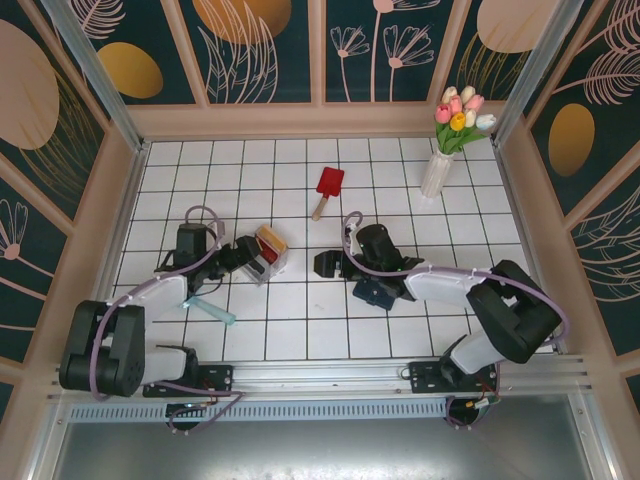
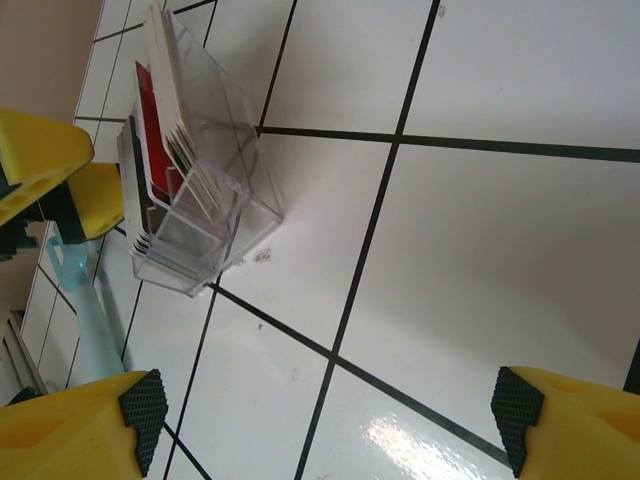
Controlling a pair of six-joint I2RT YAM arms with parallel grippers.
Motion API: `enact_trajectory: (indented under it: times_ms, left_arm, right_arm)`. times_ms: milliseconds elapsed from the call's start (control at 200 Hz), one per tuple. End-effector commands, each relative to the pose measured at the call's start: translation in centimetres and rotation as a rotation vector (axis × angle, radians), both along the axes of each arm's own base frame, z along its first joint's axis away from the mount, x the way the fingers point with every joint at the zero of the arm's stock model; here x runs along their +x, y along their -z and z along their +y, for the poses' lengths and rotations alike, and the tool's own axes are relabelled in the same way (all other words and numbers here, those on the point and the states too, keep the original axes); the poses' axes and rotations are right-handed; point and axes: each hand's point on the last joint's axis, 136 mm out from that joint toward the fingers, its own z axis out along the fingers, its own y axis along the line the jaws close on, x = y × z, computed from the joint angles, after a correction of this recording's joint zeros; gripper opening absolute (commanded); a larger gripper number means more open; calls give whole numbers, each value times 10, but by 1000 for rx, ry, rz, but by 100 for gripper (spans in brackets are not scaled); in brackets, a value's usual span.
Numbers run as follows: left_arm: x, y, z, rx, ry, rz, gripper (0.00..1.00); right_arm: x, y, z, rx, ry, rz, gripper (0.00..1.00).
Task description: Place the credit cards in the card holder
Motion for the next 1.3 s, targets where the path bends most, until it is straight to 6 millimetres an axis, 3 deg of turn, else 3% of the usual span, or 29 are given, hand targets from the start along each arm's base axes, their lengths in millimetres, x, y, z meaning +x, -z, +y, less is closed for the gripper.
enact_trajectory:
  times_ms: [0,350,590,736,761,836,896,961,976,1021,1131,1296]
  left_arm:
    - [8,-15,-26,-88,41,-30,94]
    - [19,-19,-104,-166,142,-18,90]
    - [23,-23,-154,-234,190,-21,89]
    - [29,-36,-177,-280,203,-49,89]
    - [30,-27,-179,-270,199,-30,89]
    - [32,-25,-182,-265,188,-27,88]
    - [33,-26,-178,-251,167,-34,89]
    - [30,-18,-170,-221,144,-29,90]
    - [29,-26,-169,-224,144,-48,90]
    - [27,-26,-165,-206,140,-52,91]
    - [16,-23,-157,-190,150,-52,91]
    - [-3,-22,-149,-171,170,-61,91]
  right_arm:
    - [8,-18,12,55,1,-28,83]
    - [11,4,16,36,20,54,57]
    - [37,13,-9,12,146,61,48]
    - [53,10,-40,-4,228,44,49]
    - [55,9,-46,-10,236,41,50]
    - [54,7,-66,-63,278,48,54]
    - [47,6,-82,-123,317,44,56]
    - [44,10,-115,-188,409,55,60]
    - [42,11,-120,-199,418,62,60]
    - [34,16,-130,-217,430,86,60]
    - [12,29,-148,-251,462,165,60]
    - [-11,36,-150,-194,433,165,64]
